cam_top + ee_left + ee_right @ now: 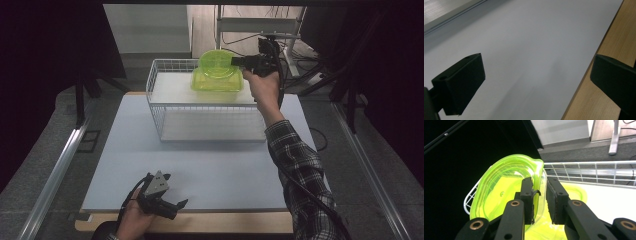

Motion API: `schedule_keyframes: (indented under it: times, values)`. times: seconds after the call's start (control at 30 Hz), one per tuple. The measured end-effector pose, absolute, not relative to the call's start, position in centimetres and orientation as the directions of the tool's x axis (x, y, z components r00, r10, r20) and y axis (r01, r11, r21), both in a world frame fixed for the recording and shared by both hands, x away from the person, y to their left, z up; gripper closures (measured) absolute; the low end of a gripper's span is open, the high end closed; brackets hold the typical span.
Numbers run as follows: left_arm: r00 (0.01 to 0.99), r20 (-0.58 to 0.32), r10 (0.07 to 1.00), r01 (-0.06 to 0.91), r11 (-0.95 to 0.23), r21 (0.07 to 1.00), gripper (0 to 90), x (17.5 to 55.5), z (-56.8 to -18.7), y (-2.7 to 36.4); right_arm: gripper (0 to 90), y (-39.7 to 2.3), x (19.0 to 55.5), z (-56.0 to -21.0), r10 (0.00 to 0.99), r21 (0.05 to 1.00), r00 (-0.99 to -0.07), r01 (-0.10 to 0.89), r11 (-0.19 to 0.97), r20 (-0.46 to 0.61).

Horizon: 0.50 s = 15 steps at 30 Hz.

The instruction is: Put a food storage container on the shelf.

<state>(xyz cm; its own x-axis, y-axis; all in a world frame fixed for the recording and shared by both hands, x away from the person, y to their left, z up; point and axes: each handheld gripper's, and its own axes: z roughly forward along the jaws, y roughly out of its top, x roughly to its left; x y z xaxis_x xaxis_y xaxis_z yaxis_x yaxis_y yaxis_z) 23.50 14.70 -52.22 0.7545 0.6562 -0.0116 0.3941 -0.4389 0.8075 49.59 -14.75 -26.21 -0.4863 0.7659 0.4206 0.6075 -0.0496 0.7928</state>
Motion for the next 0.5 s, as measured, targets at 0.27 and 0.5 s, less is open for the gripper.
schedule_keyframes:
  times: [0.27,0.5]
  values:
    - [0.760,-0.002,0.650,0.392,-0.456,0.799,0.0,23.50,-52.30,14.60,72.1,-14.55,49.67,-26.56,0.772,0.795,-0.478,0.604,-0.056,0.418]
    - [0.760,-0.001,0.650,0.393,-0.457,0.798,0.0,23.49,-52.30,14.59,62.2,-14.39,49.48,-26.57,0.763,0.802,-0.496,0.595,-0.050,0.415]
